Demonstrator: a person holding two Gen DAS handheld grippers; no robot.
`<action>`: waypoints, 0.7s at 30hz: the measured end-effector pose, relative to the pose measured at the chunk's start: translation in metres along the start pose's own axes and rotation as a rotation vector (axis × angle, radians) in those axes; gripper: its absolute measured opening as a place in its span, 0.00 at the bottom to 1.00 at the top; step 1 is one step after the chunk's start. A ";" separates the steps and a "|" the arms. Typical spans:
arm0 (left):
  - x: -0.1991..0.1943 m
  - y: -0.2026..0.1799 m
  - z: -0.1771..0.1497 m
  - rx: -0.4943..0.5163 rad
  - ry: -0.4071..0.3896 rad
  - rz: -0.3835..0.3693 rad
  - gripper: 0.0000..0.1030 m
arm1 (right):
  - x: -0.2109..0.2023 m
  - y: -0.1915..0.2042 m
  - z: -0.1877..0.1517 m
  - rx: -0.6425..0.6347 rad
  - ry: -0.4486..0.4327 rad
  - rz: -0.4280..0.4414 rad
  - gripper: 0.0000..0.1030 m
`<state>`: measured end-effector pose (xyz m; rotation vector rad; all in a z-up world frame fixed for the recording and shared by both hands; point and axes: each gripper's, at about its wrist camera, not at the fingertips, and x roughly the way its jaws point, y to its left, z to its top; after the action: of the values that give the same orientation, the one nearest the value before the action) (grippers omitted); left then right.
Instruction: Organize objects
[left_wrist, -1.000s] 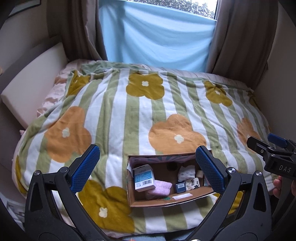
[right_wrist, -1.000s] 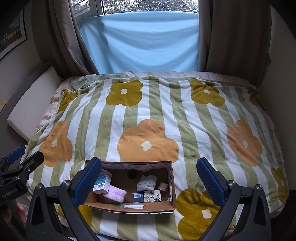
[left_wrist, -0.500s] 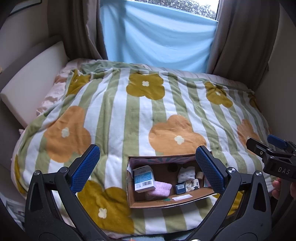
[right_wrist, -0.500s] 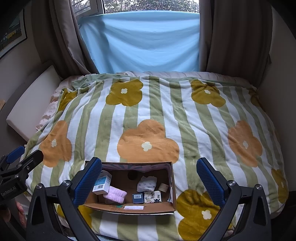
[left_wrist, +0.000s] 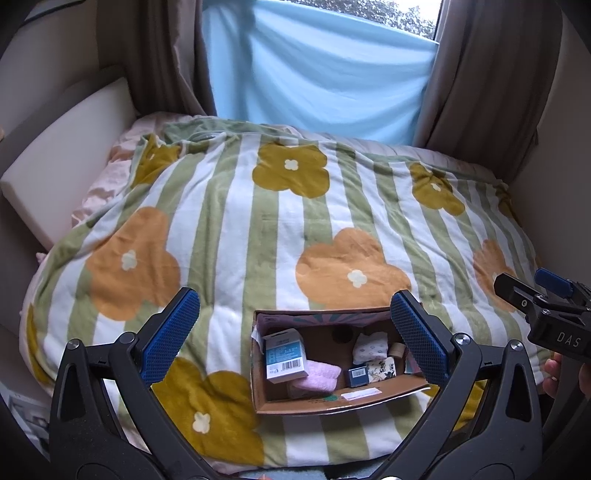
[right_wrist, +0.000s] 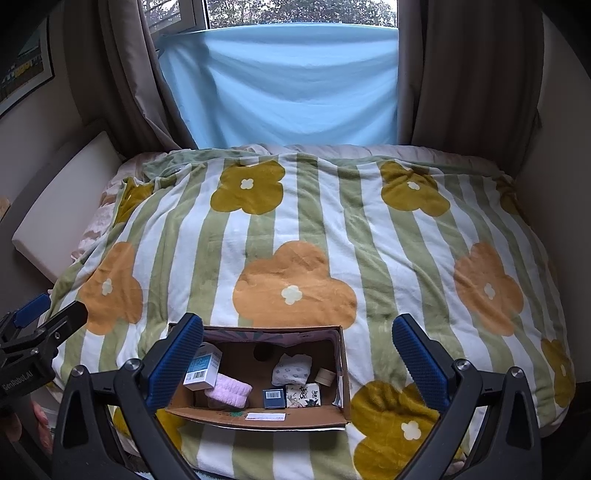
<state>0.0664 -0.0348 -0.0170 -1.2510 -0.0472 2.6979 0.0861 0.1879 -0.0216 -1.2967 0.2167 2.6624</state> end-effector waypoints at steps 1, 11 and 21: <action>0.000 0.000 0.000 0.000 0.000 0.001 1.00 | -0.001 0.000 0.000 0.001 0.000 0.000 0.99; 0.002 0.000 -0.002 -0.008 -0.001 0.000 1.00 | 0.000 -0.001 0.003 -0.007 -0.006 0.004 0.99; 0.004 -0.003 -0.003 -0.002 0.004 0.004 1.00 | 0.000 -0.002 0.003 -0.007 -0.005 0.004 0.99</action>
<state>0.0673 -0.0312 -0.0216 -1.2580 -0.0471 2.6998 0.0840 0.1900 -0.0200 -1.2929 0.2093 2.6716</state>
